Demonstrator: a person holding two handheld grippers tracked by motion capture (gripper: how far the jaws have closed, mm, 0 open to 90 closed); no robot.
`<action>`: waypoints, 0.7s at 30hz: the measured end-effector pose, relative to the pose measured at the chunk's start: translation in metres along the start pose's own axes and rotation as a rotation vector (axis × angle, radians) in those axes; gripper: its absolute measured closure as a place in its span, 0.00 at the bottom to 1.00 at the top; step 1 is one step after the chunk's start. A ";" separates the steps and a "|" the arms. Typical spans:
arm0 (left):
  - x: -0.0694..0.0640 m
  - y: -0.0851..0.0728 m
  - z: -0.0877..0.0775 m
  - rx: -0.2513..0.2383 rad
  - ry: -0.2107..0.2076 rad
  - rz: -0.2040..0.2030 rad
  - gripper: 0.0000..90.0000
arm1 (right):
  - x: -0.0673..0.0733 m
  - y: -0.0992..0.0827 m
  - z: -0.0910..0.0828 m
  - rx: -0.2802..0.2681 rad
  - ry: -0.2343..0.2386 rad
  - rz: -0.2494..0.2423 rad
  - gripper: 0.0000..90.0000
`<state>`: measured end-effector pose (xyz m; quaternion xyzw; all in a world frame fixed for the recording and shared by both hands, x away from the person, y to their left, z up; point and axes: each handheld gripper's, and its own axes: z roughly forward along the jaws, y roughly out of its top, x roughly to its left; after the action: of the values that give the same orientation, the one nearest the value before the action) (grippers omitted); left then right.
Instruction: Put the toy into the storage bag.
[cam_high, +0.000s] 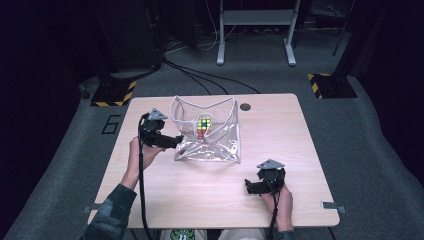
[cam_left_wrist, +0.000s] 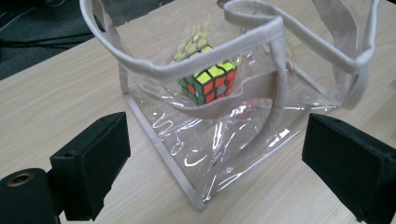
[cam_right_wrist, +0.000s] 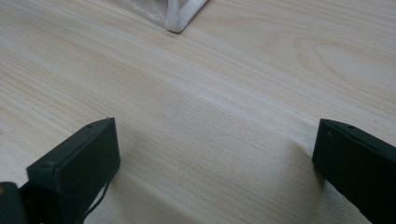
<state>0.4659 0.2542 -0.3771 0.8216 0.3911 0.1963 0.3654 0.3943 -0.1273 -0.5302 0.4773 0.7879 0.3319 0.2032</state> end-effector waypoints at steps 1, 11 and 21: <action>-0.001 -0.002 0.000 -0.002 -0.005 -0.006 0.09 | 0.000 0.000 0.000 -0.003 -0.002 0.002 0.00; -0.013 -0.030 0.004 0.031 0.004 0.032 0.09 | 0.000 0.000 0.000 -0.002 -0.003 0.004 0.00; -0.017 -0.061 0.011 0.046 -0.004 -0.002 0.10 | 0.000 0.000 0.000 -0.002 -0.003 0.002 0.00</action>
<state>0.4318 0.2617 -0.4309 0.8297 0.3958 0.1852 0.3474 0.3945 -0.1272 -0.5303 0.4782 0.7867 0.3322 0.2048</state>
